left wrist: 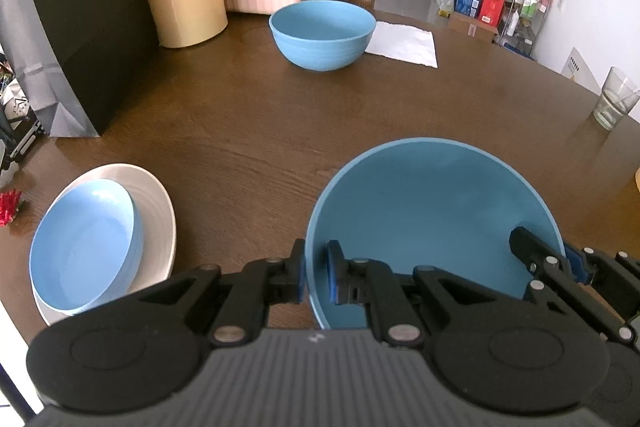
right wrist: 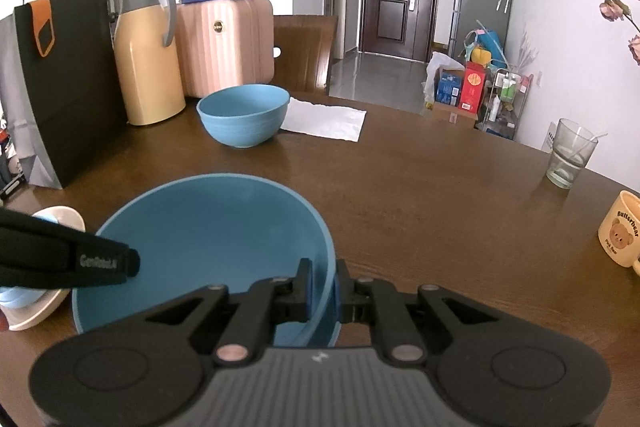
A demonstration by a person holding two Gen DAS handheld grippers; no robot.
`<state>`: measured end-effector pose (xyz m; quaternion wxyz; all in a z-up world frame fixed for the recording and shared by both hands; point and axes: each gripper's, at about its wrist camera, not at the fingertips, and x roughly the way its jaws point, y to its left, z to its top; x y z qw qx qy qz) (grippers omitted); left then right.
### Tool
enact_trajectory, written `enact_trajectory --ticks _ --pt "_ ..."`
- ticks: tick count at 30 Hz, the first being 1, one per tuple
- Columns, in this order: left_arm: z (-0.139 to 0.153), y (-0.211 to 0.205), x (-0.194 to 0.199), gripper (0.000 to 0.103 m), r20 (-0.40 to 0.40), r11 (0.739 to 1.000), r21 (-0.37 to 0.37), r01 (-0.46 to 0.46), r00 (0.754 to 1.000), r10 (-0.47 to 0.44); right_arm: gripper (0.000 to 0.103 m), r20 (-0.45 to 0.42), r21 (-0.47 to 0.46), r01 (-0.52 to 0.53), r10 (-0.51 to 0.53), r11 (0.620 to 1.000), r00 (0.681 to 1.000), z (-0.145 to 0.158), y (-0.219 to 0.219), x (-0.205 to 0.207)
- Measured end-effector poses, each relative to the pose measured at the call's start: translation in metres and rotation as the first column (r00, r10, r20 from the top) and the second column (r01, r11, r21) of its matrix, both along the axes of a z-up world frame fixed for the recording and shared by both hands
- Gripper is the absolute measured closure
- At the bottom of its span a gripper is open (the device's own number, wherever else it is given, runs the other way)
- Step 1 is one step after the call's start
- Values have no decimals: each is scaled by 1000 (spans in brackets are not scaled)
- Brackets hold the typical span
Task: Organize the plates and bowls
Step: 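Lower the bowl into the placed bowl and open both grippers, then move both open grippers back toward the remaining bowl by the napkin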
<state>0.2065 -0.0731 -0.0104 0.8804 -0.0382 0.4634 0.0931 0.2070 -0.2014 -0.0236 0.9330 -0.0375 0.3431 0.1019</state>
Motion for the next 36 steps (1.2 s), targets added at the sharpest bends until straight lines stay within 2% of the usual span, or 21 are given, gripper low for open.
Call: enact_trajectory --ticks 9,14,23,25,26,27,28,29,30,32,35,36 --pt "-8 0 3 92 6 1000 -5 17 1000 -17 93 20 3 12 -13 1000 1000 -5 0 3" --pt "-11 -4 1 92 28 1000 15 27 999 -27 93 42 -2 16 -16 1000 999 -10 -2 2" --pt "-16 -10 0 92 56 999 38 34 998 -36 93 30 12 15 -16 1000 999 -23 -5 5" --pt "-16 -10 -1 90 57 999 35 38 998 -40 89 20 20 10 -10 1000 1000 -26 -5 6" --pt "-16 -10 -1 87 55 999 32 40 998 -41 88 19 22 7 -8 1000 1000 -25 -5 6" --pt "-15 -9 -1 73 53 999 24 43 998 -44 88 21 30 3 -3 1000 1000 -24 -6 6" --pt "-14 -8 -2 61 54 999 7 50 997 -51 82 27 40 -2 1 999 1000 -22 -6 5" --pt "-12 -7 -1 41 54 999 0 51 997 -51 76 32 46 -7 5 999 999 -20 -6 4" --pt "-10 -6 -2 34 58 999 7 41 997 -41 68 41 45 -3 1 999 999 -17 -6 2" --pt "-6 -4 -3 27 64 999 28 32 997 -33 61 56 37 12 -14 999 998 -11 -9 0" --pt "-1 7 -3 13 57 1000 -3 21 998 -20 50 42 81 20 -24 996 999 -5 -18 0" --pt "1 10 -4 9 60 1000 -11 18 998 -17 42 38 101 25 -29 995 999 -3 -22 -1"
